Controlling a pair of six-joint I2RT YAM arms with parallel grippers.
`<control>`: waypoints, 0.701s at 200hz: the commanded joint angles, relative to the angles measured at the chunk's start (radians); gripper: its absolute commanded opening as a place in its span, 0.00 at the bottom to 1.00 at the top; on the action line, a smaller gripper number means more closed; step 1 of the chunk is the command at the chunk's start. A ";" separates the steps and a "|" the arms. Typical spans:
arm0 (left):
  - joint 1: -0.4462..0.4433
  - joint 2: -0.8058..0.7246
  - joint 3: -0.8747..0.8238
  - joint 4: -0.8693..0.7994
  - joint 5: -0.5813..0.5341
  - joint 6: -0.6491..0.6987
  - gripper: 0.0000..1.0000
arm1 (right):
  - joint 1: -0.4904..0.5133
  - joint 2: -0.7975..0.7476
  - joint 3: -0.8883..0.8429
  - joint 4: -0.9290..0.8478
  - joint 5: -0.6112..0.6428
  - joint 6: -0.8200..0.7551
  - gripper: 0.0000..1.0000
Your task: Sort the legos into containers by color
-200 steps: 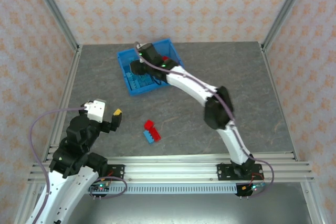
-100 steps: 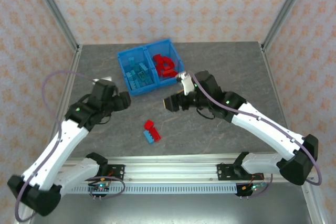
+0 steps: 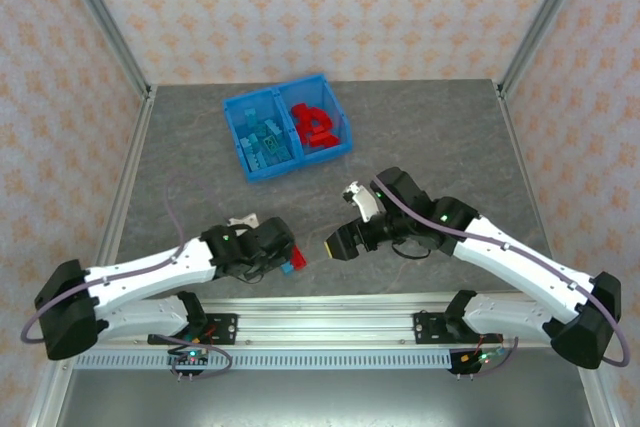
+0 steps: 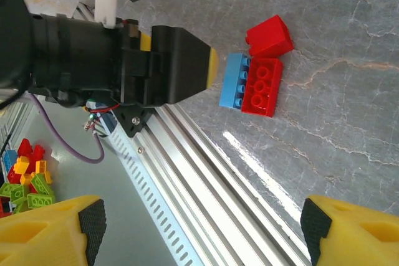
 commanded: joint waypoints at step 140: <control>-0.006 0.146 -0.087 0.103 -0.034 -0.065 0.44 | 0.002 0.009 -0.035 0.003 0.041 0.025 0.84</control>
